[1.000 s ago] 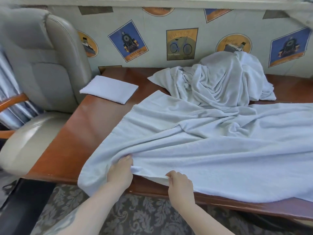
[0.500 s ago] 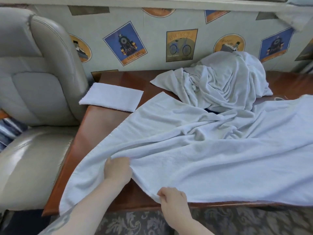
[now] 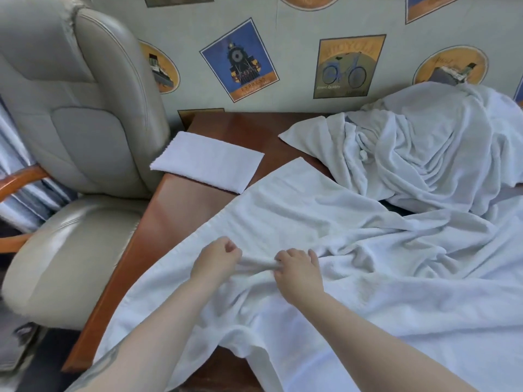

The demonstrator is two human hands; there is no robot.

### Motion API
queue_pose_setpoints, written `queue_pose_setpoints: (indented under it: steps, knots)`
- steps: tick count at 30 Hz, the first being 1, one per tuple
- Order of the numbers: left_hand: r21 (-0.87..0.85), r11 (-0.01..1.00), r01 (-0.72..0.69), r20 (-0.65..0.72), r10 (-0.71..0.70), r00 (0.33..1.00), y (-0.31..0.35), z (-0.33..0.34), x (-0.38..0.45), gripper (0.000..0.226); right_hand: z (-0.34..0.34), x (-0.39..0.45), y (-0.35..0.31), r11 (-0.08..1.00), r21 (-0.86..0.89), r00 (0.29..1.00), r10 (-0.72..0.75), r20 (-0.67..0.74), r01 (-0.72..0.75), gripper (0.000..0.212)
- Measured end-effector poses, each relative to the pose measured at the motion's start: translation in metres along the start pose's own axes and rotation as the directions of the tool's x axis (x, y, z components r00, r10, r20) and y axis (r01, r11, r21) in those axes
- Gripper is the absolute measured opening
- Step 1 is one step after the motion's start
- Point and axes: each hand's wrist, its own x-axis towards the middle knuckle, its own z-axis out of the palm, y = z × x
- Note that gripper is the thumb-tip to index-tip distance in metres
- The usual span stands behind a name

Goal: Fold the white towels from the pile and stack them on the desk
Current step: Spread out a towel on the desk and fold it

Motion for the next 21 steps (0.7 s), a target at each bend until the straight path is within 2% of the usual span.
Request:
queue_pose_setpoints:
  steps: [2, 4, 5, 6, 7, 9, 10, 11, 12, 14, 15, 17, 19, 21]
  knots:
    - [0.076, 0.997, -0.033, -0.126, 0.042, 0.991, -0.006, 0.0, 0.015, 0.013, -0.004, 0.007, 0.001, 0.998, -0.051, 0.99, 0.054, 0.127, -0.048, 0.021]
    - [0.144, 0.989, -0.046, -0.141, 0.066, 0.988, -0.015, 0.002, 0.027, 0.028, -0.009, 0.019, 0.007, 0.968, 0.115, 0.95, 0.192, 0.246, -0.225, 0.026]
    - [0.178, 0.983, -0.051, -0.14, 0.077, 0.987, -0.018, 0.004, 0.032, 0.032, -0.011, 0.026, 0.013, 0.919, 0.245, 0.942, 0.259, 0.215, -0.308, 0.024]
    - [0.195, 0.979, -0.054, -0.135, 0.081, 0.988, -0.018, 0.006, 0.036, 0.035, -0.014, 0.033, 0.022, 0.862, 0.36, 0.934, 0.334, 0.124, -0.356, 0.024]
    - [0.2, 0.979, -0.05, -0.13, 0.077, 0.989, -0.018, 0.01, 0.04, 0.036, -0.017, 0.041, 0.031, 0.822, 0.429, 0.914, 0.405, 0.023, -0.375, 0.034]
    - [0.246, 0.969, -0.029, -0.133, 0.063, 0.989, -0.014, 0.017, 0.044, 0.045, -0.019, 0.053, 0.046, 0.809, 0.428, 0.886, 0.463, -0.04, -0.403, 0.067]
    - [0.267, 0.963, -0.027, -0.132, 0.064, 0.989, -0.012, 0.021, 0.046, 0.053, -0.018, 0.058, 0.049, 0.824, 0.364, 0.881, 0.473, -0.02, -0.434, 0.073]
    - [0.26, 0.965, -0.036, -0.116, 0.068, 0.991, -0.011, 0.025, 0.047, 0.062, -0.015, 0.063, 0.05, 0.835, 0.306, 0.876, 0.482, -0.004, -0.458, 0.068]
    - [0.22, 0.975, -0.041, -0.076, 0.059, 0.995, -0.009, 0.029, 0.048, 0.069, -0.01, 0.067, 0.048, 0.836, 0.28, 0.872, 0.489, 0.008, -0.472, 0.054]
    - [0.086, 0.996, -0.022, 0.029, 0.02, 0.999, -0.007, 0.031, 0.05, 0.077, -0.003, 0.073, 0.038, 0.825, 0.313, 0.87, 0.494, 0.002, -0.469, 0.026]
    - [0.031, 0.999, -0.015, 0.063, 0.013, 0.998, -0.007, 0.031, 0.052, 0.074, -0.001, 0.077, 0.029, 0.817, 0.361, 0.876, 0.483, -0.003, -0.449, 0.02]
    - [-0.015, 0.999, -0.036, 0.081, 0.037, 0.996, -0.009, 0.025, 0.058, 0.054, -0.006, 0.088, 0.002, 0.751, 0.562, 0.911, 0.412, 0.011, -0.347, 0.016]
    - [-0.051, 0.996, -0.071, 0.043, 0.073, 0.996, -0.013, 0.014, 0.063, 0.031, -0.02, 0.107, -0.035, 0.612, 0.76, 0.944, 0.33, 0.005, -0.218, 0.011]
    - [-0.125, 0.987, -0.102, -0.035, 0.098, 0.995, -0.018, -0.005, 0.069, 0.019, -0.039, 0.129, -0.076, 0.57, 0.81, 0.961, 0.274, -0.032, -0.135, 0.007]
